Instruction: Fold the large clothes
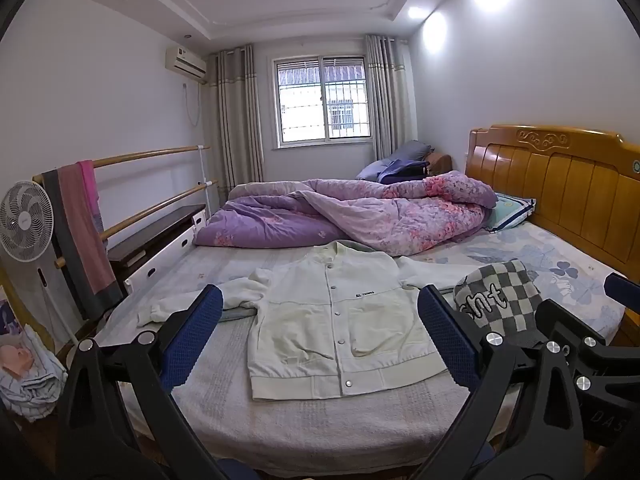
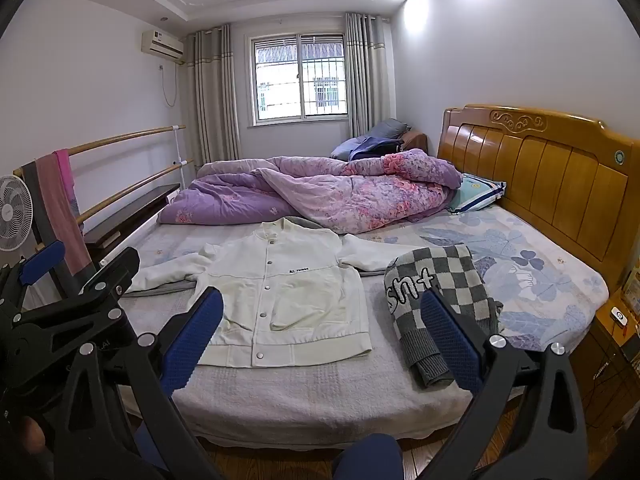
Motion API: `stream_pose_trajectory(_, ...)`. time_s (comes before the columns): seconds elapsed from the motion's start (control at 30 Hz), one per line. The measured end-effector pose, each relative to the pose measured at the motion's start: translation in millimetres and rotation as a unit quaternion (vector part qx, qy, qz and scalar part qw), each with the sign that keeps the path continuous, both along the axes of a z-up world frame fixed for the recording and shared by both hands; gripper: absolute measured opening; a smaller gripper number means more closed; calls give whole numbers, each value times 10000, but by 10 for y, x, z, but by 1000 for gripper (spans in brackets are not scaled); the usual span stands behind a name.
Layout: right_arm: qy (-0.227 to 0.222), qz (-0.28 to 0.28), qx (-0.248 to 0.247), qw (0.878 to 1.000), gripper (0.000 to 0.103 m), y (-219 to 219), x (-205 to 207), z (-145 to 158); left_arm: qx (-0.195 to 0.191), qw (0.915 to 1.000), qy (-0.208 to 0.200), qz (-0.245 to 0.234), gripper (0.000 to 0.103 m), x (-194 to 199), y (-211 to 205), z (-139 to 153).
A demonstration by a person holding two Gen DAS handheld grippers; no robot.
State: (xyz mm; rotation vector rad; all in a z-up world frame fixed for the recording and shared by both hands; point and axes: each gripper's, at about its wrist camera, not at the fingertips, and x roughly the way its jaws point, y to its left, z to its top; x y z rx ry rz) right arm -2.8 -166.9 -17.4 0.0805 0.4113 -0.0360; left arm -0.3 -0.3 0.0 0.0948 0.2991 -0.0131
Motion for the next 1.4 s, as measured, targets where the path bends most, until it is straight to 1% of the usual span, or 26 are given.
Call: stream_pose_trajectory(1.4,6,0,-5,10000,95,-12,-4,-24,-9,10000,30,-5,98,5,3,-3)
